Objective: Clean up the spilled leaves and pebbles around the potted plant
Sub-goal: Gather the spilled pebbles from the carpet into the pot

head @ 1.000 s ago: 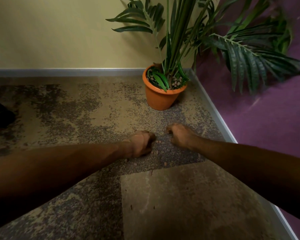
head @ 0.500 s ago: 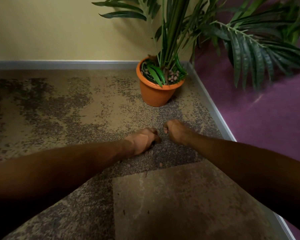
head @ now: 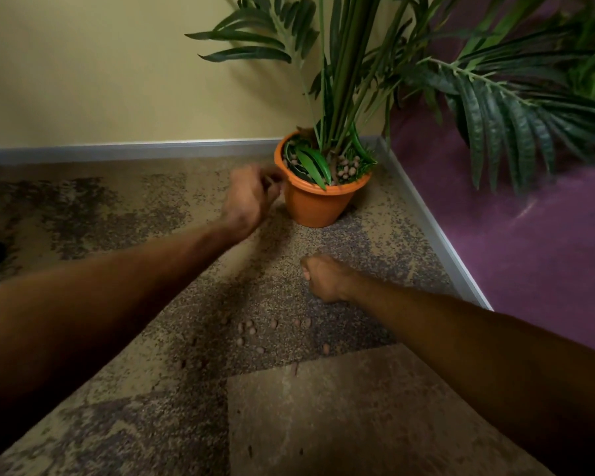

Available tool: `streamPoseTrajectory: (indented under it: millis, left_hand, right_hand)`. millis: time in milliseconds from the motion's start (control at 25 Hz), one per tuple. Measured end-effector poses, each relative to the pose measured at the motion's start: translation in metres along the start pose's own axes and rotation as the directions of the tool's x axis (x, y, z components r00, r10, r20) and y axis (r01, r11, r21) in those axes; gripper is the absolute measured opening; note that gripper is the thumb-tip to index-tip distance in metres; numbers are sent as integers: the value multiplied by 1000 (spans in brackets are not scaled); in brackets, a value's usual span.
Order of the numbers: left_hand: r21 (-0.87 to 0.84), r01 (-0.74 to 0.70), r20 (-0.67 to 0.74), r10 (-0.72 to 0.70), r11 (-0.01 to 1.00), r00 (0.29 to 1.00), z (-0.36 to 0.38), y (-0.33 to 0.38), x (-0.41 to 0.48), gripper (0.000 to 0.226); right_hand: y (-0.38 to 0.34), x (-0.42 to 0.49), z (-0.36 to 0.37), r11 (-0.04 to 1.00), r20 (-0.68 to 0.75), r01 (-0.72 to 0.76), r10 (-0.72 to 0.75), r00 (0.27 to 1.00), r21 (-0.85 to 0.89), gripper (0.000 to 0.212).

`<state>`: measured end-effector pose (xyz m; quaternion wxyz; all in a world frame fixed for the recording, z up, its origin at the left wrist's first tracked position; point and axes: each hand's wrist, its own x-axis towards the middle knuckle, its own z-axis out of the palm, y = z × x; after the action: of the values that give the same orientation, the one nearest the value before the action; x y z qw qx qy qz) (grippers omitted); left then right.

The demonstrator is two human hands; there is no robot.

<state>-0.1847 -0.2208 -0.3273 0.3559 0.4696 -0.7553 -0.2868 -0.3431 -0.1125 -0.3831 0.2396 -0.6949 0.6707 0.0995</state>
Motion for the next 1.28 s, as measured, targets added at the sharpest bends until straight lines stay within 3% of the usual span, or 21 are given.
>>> streamPoseTrajectory:
  millis: [160, 400, 680, 880, 1000, 1080, 1160, 1280]
  left_hand:
    - [-102, 70, -177, -87, 992, 980, 1, 28, 54, 19]
    - [-124, 129, -80, -139, 984, 987, 20, 44, 76, 17]
    - [-95, 112, -131, -124, 989, 984, 12, 52, 75, 26]
    - [93, 99, -179, -81, 991, 981, 0, 31, 40, 34]
    - [245, 59, -23, -55, 968, 998, -6, -5, -1, 38]
    - [334, 33, 73, -60, 942, 996, -14, -27, -23, 41]
    - [425, 20, 167, -100, 905, 981, -20, -40, -42, 46]
    - [516, -14, 294, -162, 856, 942, -29, -50, -64, 53]
  right_hand:
    - [0, 6, 4, 998, -44, 45, -43, 998, 48, 13]
    - [4, 6, 11, 992, -72, 57, -49, 996, 109, 18]
    - [5, 11, 16, 994, -85, 85, -79, 993, 71, 12]
    - [2, 12, 3, 990, -97, 139, -139, 986, -4, 15]
    - [-8, 18, -29, 952, -287, 301, -304, 908, -57, 16]
    - [-21, 26, -58, 921, -494, 383, -368, 788, -76, 18]
    - [-30, 31, -86, 908, -660, 417, -341, 670, -45, 14]
    - [-30, 36, -118, 923, -774, 386, -237, 587, 9, 15]
